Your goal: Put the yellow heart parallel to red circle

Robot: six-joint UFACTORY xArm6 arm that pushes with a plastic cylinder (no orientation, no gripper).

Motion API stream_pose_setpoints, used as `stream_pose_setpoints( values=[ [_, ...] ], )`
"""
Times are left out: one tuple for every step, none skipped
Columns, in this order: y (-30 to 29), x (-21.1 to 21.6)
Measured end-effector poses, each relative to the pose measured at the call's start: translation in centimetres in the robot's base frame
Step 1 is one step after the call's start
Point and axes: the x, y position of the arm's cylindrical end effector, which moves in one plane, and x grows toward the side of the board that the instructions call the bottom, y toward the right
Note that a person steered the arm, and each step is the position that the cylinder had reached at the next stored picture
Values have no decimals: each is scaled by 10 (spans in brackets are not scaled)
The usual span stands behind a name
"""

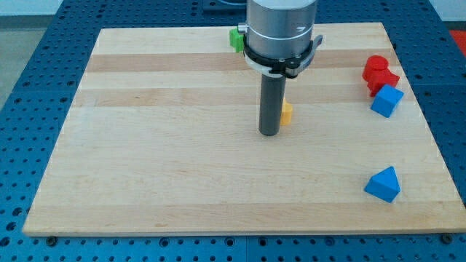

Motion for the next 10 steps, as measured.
stream_pose_setpoints(
  values=[
    [-9,-2],
    [-14,-2],
    [7,8],
    [36,4],
    [36,-18],
    [34,-33],
    [32,-44],
    [32,-55],
    [27,-80],
    [14,-92]
  ],
)
